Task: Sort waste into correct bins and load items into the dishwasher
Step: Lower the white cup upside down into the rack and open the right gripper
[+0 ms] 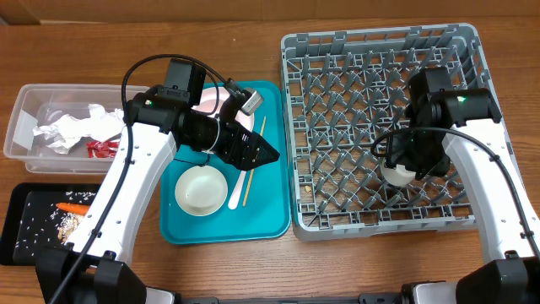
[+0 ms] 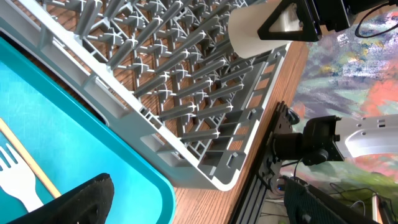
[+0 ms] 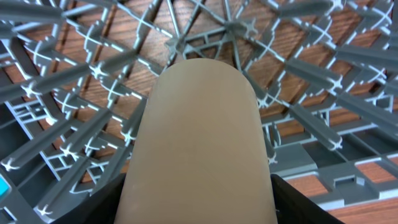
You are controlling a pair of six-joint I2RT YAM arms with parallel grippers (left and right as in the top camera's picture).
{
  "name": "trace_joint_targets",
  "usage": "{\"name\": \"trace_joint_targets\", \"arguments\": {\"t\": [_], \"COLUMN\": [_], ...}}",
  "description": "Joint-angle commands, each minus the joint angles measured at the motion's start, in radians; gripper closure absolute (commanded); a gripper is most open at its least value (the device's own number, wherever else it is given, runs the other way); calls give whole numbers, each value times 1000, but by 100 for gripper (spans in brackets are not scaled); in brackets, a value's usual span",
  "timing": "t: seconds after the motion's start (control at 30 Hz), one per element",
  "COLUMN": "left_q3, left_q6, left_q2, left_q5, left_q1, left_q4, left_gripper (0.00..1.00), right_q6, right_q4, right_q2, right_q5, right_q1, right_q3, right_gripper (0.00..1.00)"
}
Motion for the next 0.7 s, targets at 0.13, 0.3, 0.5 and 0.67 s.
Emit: {"name": "trace_joint_targets", "arguments": {"t": [0.13,0.3,0.5,0.67], "left_q3": [-6,-6,-6,-6], "left_q6": [-3,-3,-3,-3], "left_q2": [-3,-3,-3,-3], "left_q5": [-2,-2,-2,-2], "left_q1": [-2,-2,-2,-2], "left_q4": [0,0,0,0], "left_gripper": [11,10,9,9], "right_q6": [11,12,19,32], "right_q4": [-5,25,90,126], "right_q2": [-2,-2,-2,-2], "right_q5": [-25,-28,-31,-31], "right_q1": [-7,-7,-7,-7], "right_q3": [3,-42,-88,-127], "right_gripper": [96,96,96,96]}}
